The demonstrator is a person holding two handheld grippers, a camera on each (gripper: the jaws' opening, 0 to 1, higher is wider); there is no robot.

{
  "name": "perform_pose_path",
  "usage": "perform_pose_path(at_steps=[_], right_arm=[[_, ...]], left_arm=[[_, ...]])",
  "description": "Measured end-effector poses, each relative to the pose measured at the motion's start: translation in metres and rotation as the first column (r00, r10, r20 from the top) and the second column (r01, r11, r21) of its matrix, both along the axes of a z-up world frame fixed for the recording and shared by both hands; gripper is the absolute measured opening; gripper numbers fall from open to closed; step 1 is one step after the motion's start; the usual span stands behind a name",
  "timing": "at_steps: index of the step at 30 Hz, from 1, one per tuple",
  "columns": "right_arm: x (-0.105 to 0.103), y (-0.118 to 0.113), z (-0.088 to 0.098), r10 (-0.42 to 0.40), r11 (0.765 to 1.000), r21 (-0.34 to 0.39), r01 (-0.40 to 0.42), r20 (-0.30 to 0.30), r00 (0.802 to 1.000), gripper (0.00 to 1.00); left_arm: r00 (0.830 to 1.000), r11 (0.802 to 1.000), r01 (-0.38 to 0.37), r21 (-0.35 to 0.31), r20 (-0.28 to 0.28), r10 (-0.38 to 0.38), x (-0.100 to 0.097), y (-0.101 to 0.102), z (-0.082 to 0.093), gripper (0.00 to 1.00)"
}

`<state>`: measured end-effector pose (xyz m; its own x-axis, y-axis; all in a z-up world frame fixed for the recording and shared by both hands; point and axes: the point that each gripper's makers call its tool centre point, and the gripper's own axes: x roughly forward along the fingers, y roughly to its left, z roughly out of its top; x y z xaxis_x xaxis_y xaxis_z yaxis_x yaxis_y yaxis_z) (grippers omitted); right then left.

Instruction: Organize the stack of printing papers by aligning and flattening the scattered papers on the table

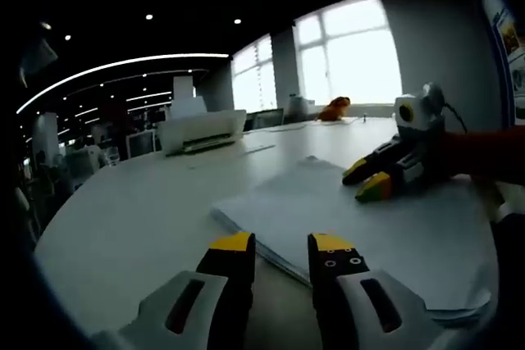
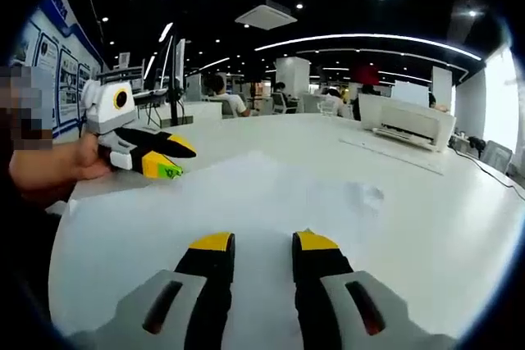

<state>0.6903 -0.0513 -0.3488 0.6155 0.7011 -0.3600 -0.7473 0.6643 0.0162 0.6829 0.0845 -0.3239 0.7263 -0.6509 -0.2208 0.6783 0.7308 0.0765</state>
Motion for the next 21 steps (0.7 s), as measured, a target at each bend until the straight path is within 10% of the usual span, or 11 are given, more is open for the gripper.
perform_pose_path(at_steps=[10,21], right_arm=[[-0.014,-0.005,0.025,-0.002,0.999,0.041,0.000,0.058,0.998,0.33],[-0.035,-0.017,0.047,-0.082,0.996,0.032,0.081,0.051,0.995,0.40]], left_arm=[[0.998,0.999,-0.024,-0.033,0.055,0.025,-0.001,0.012,0.016,0.33],[1.000,1.000,-0.005,0.021,-0.029,0.006,-0.022,0.026,0.019,0.50]])
